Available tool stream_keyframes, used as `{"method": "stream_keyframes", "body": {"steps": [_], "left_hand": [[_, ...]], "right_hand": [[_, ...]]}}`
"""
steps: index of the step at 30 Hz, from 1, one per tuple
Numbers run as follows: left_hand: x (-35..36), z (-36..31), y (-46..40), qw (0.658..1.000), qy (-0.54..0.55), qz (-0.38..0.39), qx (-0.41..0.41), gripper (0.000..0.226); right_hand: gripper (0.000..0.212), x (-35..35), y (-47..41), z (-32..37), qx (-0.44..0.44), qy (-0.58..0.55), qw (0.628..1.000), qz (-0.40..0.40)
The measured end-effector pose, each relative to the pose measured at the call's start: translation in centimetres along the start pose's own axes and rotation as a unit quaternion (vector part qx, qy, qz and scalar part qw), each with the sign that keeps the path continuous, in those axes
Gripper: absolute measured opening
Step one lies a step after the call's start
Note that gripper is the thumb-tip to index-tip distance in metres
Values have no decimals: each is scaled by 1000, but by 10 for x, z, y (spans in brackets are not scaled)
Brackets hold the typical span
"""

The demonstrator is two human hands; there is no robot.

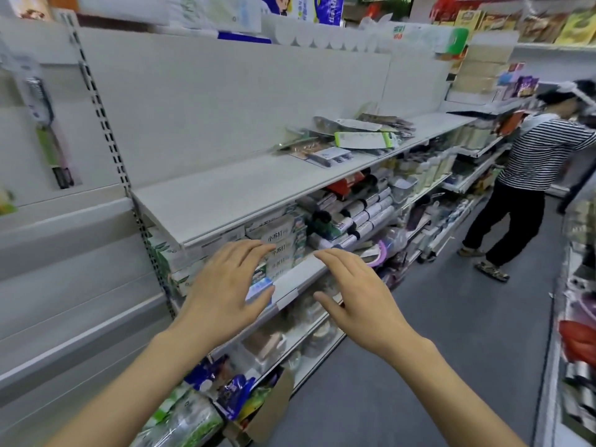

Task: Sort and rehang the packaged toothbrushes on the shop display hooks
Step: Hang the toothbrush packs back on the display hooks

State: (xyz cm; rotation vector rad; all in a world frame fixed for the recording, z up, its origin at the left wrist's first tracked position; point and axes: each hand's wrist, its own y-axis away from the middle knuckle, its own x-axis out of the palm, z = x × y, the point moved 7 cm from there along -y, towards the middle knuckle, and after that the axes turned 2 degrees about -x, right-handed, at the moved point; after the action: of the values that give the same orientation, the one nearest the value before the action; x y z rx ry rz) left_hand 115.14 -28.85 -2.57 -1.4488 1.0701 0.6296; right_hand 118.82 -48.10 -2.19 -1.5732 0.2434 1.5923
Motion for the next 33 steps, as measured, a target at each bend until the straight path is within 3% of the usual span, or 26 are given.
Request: {"method": "stream_keyframes", "body": {"steps": [20,33], "left_hand": [[112,34,-263,999,34,-12,26,53],[135,62,-366,994,-61,-7,-90,56]], "right_hand": [[58,29,-190,-210,43,36,998,7],[58,54,-318,-335,-26,-24,999,9]]}}
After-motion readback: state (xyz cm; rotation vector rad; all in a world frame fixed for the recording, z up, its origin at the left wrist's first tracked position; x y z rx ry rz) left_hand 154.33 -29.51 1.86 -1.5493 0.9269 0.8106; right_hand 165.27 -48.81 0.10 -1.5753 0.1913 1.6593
